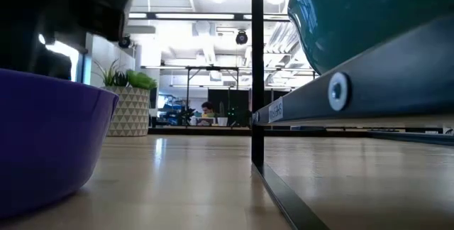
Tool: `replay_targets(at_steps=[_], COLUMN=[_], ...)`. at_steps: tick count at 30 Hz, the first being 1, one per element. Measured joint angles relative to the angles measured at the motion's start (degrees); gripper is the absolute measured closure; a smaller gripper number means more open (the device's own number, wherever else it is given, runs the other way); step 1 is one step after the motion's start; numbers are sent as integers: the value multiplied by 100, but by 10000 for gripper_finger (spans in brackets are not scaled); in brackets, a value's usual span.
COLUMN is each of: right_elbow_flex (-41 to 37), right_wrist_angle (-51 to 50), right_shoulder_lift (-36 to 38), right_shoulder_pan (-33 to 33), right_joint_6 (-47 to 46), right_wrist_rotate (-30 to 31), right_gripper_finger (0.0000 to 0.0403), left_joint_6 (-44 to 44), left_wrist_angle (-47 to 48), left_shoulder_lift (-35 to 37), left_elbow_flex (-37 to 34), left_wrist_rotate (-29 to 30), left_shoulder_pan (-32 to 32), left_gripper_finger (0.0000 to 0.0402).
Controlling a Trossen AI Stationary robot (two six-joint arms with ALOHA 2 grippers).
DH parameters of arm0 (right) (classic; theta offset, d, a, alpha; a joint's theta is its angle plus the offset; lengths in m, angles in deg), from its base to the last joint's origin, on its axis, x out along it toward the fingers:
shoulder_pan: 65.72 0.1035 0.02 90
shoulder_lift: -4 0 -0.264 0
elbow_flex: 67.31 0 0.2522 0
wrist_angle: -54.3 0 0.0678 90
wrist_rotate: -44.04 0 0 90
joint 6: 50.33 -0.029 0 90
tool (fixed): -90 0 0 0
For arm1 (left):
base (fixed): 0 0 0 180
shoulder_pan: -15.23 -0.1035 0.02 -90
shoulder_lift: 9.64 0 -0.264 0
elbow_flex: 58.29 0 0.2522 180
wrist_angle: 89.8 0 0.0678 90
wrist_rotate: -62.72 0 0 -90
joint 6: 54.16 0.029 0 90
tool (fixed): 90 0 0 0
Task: Pick & Place Mini bowls
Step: Stack the purple bowl on the purple bowls on the shelf
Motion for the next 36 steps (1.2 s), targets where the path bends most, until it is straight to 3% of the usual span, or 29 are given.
replay_targets(at_steps=[7,11,16,20,29,33,36], right_elbow_flex=[0,0,0,0,0,0,0], right_wrist_angle=[17,17,17,17,131,335,368], right_shoulder_lift=[0,0,0,0,-2,-2,-2], right_shoulder_pan=[0,0,0,0,2,0,2], right_joint_6=[-31,-37,-39,-39,-132,-195,-212], right_wrist_rotate=[-45,-48,-45,-42,-38,-38,26], right_gripper_finger=[399,401,399,400,402,401,402], left_joint_6=[-267,-276,-222,360,2403,3300,3775], left_wrist_angle=[116,54,112,401,1501,1196,409], left_shoulder_lift=[-326,-427,-406,-32,609,611,611], left_elbow_flex=[-2,-1,-2,3,-9,-5,-7], left_wrist_rotate=[105,-109,-108,-235,92,86,13], left_shoulder_pan=[-7,-10,-80,-399,-2163,-3068,-3591], left_gripper_finger=[228,281,379,389,398,399,399])
